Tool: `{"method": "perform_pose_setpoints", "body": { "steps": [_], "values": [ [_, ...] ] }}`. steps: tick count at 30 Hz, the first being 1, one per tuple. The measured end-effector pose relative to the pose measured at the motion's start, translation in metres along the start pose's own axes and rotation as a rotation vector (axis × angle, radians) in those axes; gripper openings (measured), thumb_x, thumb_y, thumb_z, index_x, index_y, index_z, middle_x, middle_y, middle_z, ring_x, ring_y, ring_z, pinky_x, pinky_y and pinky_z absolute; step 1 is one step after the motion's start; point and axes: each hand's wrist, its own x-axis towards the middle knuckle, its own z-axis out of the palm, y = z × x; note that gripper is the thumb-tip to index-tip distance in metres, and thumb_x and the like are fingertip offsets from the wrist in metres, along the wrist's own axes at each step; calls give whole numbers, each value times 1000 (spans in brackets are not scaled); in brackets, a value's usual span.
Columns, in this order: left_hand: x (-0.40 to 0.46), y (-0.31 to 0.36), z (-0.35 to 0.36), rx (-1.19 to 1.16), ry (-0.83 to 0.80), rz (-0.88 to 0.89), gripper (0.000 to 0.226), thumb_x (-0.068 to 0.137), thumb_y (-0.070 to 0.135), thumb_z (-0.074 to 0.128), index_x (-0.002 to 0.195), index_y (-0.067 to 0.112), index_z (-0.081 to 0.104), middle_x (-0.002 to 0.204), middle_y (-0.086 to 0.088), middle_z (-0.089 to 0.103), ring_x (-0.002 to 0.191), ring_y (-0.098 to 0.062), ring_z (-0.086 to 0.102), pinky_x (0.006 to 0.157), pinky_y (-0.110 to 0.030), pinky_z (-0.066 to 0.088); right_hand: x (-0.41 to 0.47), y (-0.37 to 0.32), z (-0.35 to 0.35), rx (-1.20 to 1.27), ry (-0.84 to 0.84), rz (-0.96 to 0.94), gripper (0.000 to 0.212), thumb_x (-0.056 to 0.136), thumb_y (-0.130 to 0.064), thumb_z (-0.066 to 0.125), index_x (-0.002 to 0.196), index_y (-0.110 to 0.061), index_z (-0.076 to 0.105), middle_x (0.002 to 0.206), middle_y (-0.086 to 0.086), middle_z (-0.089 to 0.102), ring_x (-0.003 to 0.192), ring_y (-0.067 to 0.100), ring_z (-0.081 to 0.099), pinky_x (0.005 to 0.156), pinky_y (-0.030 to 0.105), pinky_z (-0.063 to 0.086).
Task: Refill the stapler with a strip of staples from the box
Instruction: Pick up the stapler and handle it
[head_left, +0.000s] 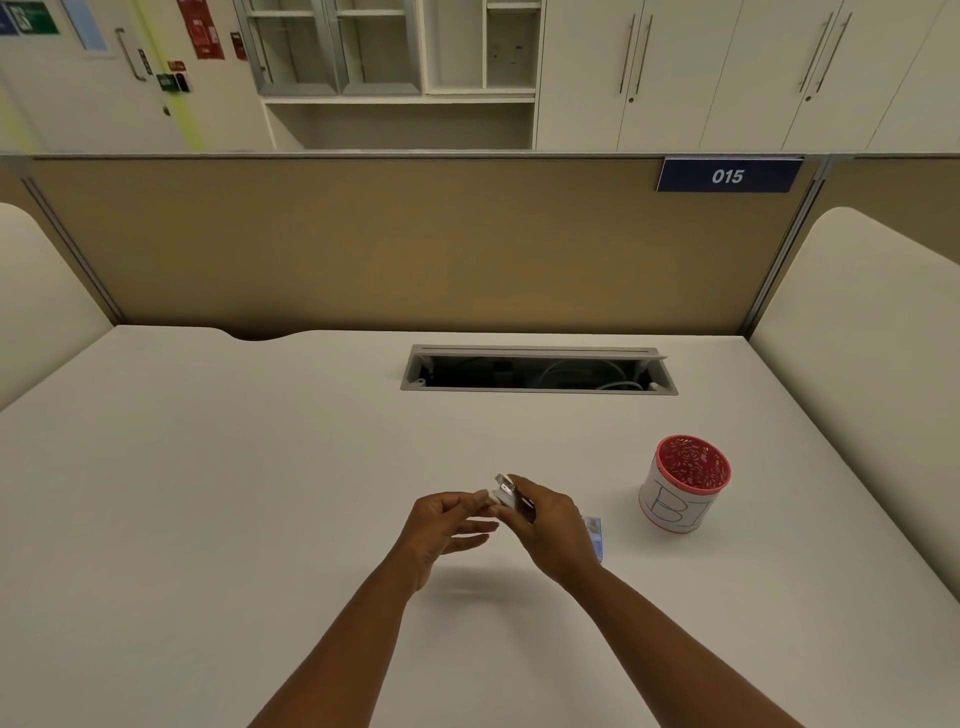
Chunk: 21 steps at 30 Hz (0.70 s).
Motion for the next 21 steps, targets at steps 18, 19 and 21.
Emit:
{"method": "perform_pose_setpoints", "body": {
  "steps": [18,19,21],
  "values": [
    [2,4,11,-233,66,-55,23,93,20,51,108,8,63,93,-7,72,77,-16,74,66,-22,61,3,-5,1,348,9,127,29,92,-20,51,121,-16,57,127,5,61,114,7,53,74,-11,35],
    [1,5,11,-280,57,-71,25,93,23,49,106,8,63,92,-8,73,78,-17,74,66,-24,61,3,-5,2,359,18,131,30,91,-20,53,120,-15,58,127,6,60,117,10,54,75,-11,35],
    [1,5,10,-379,41,-104,31,94,32,46,101,9,64,88,-7,76,80,-20,74,64,-26,61,4,-4,5,359,50,135,31,90,-20,56,120,-14,58,127,7,61,120,16,54,76,-8,35]
  ]
}}
